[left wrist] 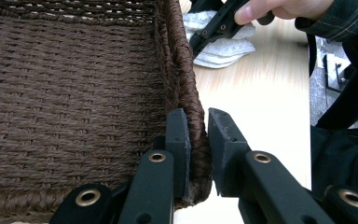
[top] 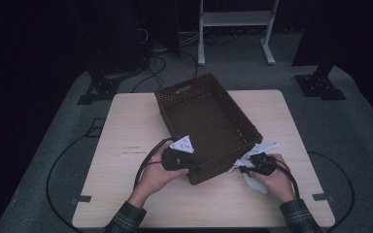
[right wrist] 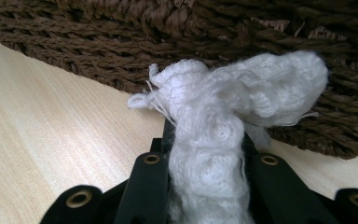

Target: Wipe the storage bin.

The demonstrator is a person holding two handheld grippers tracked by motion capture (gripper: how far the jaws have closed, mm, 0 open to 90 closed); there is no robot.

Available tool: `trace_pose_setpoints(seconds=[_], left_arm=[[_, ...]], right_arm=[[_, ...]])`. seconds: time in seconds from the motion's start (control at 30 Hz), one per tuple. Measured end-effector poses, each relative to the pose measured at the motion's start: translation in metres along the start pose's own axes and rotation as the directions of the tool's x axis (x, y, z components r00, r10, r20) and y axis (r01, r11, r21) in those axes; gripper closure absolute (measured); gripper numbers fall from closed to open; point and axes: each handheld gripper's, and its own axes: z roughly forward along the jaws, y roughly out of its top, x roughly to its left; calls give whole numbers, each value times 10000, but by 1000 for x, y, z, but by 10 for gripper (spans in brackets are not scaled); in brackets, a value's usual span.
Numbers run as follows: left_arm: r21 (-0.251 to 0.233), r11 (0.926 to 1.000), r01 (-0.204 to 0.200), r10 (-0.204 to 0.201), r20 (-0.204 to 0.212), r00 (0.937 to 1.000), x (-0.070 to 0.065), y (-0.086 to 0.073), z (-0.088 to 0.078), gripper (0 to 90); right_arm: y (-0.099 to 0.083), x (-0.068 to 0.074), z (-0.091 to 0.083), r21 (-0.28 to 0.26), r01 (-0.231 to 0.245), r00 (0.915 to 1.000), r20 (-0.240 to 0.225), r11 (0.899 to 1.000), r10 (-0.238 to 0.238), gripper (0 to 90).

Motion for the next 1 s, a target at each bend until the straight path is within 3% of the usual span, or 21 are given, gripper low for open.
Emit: trace_pose_setpoints(seconds=[0.07, 0.23, 0.7, 1.0], left_arm=[[-7, 10000, 3, -3, 8, 10000, 0, 0, 0, 784], [-22, 10000, 10, -10, 11, 10000, 0, 0, 0, 784], [-22, 10000, 9, -9, -18, 10000, 0, 0, 0, 785], [-8, 10000, -14, 14, -20, 10000, 0, 0, 0, 785]], right_arm=[[1, 0, -1, -29, 6, 10000, -7, 10000, -6, 747], [10, 3, -21, -792, 59, 10000, 59, 9968, -55, 747], [21, 7, -47, -1487, 277, 9993, 271, 9885, -239, 746], [27, 8, -69, -2326, 381, 9987, 403, 9718, -296, 746]])
